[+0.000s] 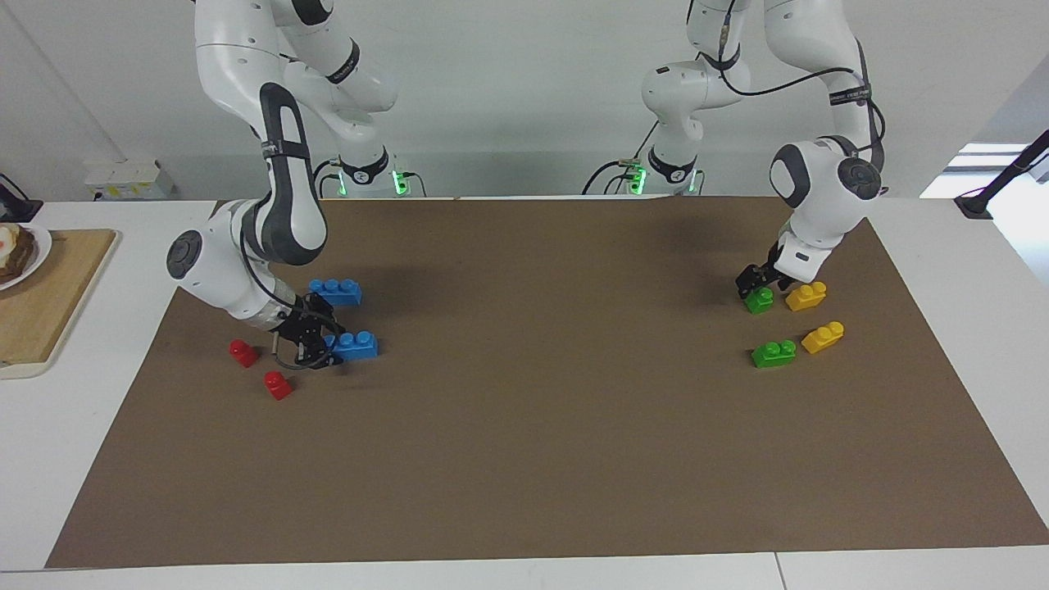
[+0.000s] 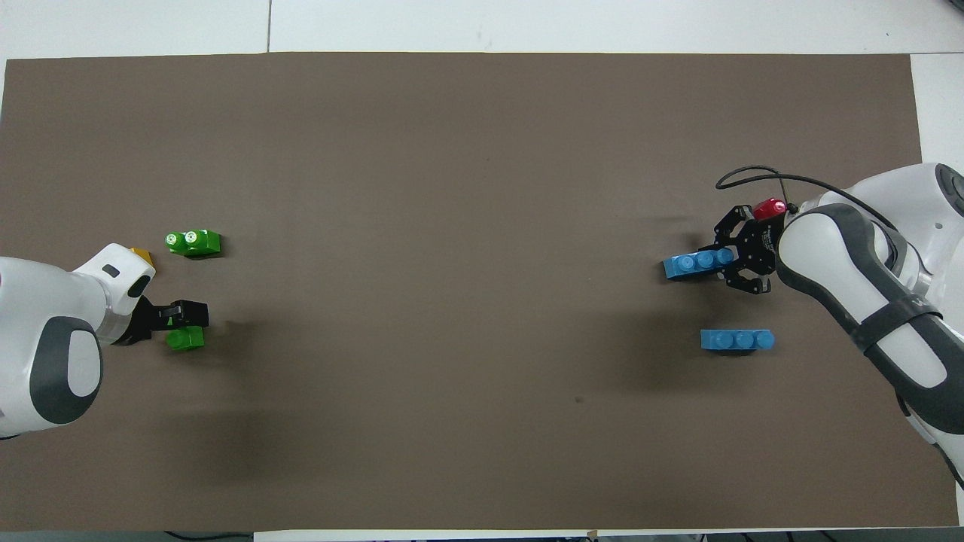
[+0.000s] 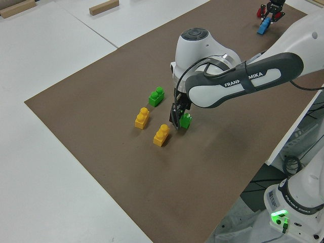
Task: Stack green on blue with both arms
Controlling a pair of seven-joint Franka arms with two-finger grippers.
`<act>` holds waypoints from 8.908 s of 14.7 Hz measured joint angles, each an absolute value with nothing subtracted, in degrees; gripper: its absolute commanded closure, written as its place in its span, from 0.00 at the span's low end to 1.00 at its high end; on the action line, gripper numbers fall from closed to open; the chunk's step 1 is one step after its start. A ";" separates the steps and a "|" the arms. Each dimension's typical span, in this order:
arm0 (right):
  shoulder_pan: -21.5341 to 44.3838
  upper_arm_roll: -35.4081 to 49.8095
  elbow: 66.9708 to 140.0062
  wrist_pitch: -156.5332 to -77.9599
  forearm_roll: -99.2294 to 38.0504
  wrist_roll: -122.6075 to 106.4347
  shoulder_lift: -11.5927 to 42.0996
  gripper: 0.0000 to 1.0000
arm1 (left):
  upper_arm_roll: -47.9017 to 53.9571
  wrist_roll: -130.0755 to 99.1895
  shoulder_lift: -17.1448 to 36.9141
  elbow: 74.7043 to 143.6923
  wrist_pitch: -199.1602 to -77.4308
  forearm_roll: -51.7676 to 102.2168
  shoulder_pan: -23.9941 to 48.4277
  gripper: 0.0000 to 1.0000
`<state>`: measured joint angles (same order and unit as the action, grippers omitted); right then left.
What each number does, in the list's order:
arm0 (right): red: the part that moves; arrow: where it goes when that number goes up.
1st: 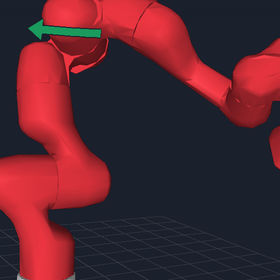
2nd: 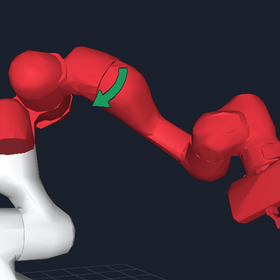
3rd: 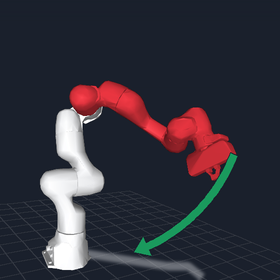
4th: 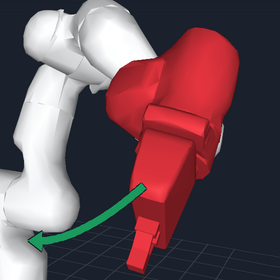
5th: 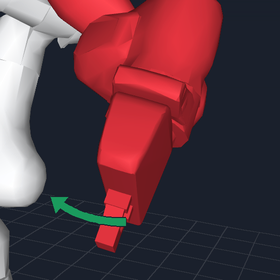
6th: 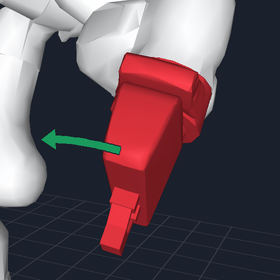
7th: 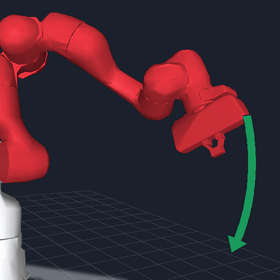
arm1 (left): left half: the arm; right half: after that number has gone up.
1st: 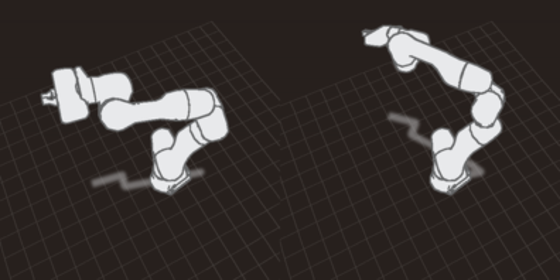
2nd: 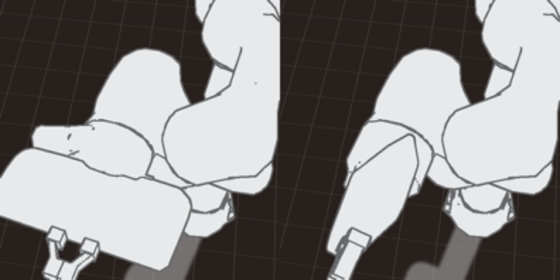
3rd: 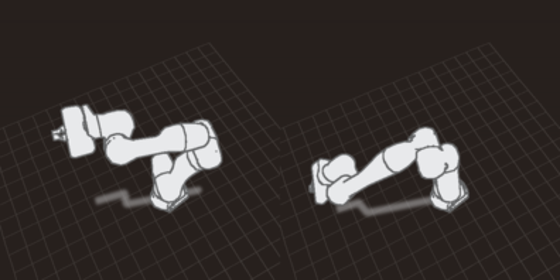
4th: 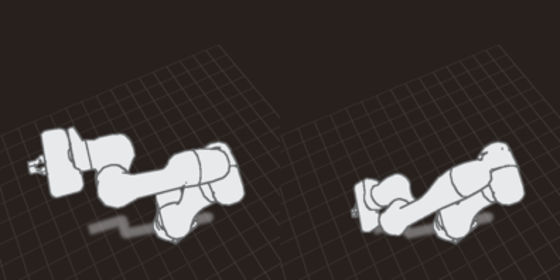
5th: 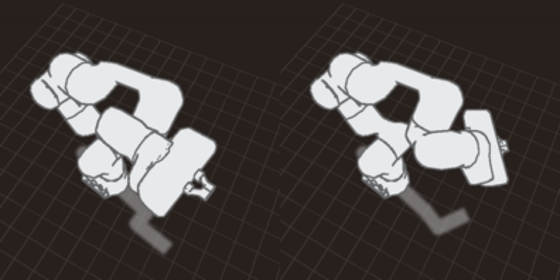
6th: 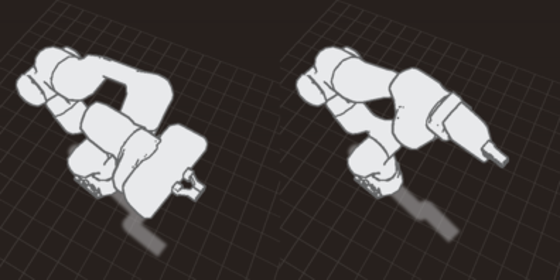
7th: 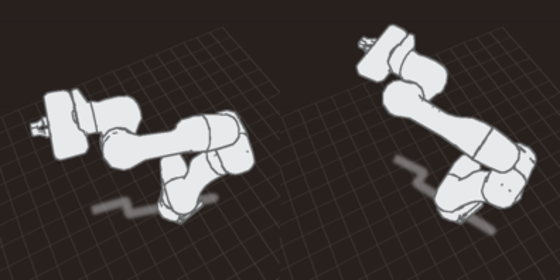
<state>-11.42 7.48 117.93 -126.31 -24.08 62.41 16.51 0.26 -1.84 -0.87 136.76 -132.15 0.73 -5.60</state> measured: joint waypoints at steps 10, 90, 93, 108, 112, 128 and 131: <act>1.80 7.89 106.40 -120.59 -30.79 83.41 16.35 1.00 | 0.51 -1.85 -0.84 136.78 -132.24 0.73 -5.56 0.13; 24.64 7.23 113.14 -145.60 -31.36 99.25 22.97 1.00 | 2.00 -132.43 21.32 100.03 -123.04 0.84 38.12 1.00; 24.65 7.34 113.36 -146.05 -31.36 99.25 22.91 1.00 | 1.94 -129.09 21.42 101.18 -124.51 0.84 38.12 1.00; 24.30 6.85 114.41 -147.46 -31.37 99.26 23.13 0.22 | 1.91 -122.15 20.08 105.79 -127.56 0.94 38.12 0.00; 22.87 6.65 114.22 -147.46 -31.37 99.26 23.23 0.08 | 0.93 -120.80 17.03 105.75 -125.84 0.95 35.22 0.00; 2.60 6.29 103.64 -120.26 -20.85 72.06 15.49 0.00 | 0.02 -69.37 1.83 98.32 -98.13 1.31 7.75 0.00; -3.27 6.21 96.88 -109.45 -14.15 51.22 14.39 0.00 | 0.00 -52.16 -0.27 99.89 -95.13 1.37 3.88 0.00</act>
